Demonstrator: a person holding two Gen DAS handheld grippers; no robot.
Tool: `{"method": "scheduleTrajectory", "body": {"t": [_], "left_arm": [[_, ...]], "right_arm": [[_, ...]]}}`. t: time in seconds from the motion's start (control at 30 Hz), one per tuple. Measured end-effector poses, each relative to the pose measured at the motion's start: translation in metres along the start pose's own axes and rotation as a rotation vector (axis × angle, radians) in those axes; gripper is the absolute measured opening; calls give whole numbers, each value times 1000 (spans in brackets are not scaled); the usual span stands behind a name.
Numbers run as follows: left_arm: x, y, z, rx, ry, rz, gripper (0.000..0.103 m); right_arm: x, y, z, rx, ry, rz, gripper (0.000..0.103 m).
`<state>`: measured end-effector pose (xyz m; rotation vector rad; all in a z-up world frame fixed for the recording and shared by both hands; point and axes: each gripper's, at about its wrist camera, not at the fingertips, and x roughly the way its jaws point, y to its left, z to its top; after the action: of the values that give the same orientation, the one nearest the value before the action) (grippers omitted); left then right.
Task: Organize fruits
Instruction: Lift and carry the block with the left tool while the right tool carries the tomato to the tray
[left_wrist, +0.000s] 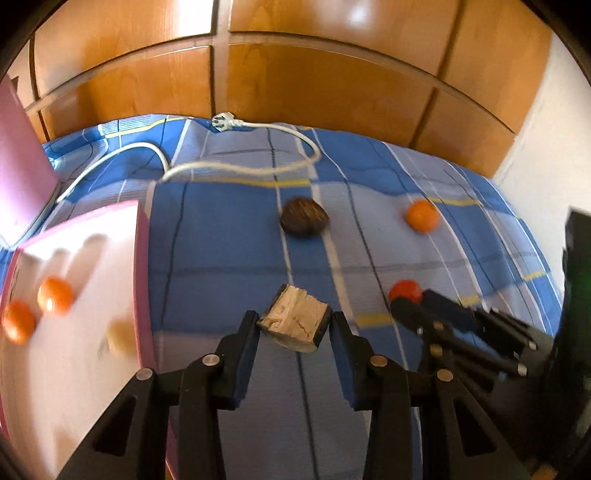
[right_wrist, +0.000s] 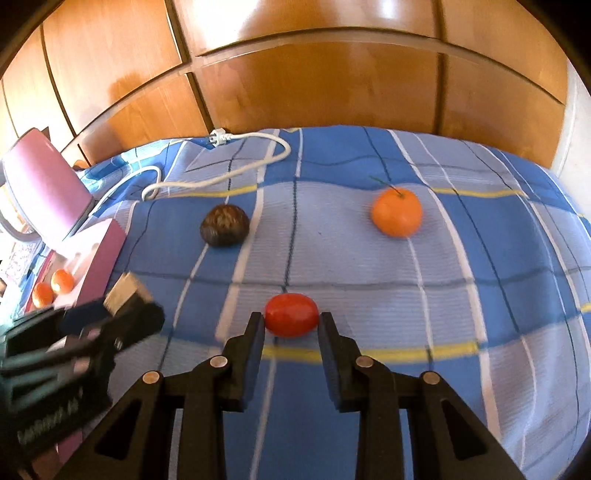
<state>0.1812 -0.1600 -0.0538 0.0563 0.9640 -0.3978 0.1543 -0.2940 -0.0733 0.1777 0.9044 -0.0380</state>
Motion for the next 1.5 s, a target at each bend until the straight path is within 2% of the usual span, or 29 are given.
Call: {"method": "scheduleTrajectory", "body": {"t": [0.3, 0.53, 0.8, 1.13, 1.5], "left_arm": [[-26, -14, -50, -14, -8, -4, 39], [-47, -9, -70, -36, -42, 17, 39], [-68, -4, -82, -49, -83, 27, 39], [-86, 2, -86, -68, -132, 41, 39], [-112, 32, -86, -139, -197, 99, 39]], "right_arm": [[-27, -14, -36, 30, 43, 7, 29], [-41, -6, -55, -3, 47, 0, 29], [-56, 1, -67, -9, 29, 14, 28], [-76, 13, -64, -34, -17, 31, 28], [-88, 62, -58, -117, -45, 112, 28]]}}
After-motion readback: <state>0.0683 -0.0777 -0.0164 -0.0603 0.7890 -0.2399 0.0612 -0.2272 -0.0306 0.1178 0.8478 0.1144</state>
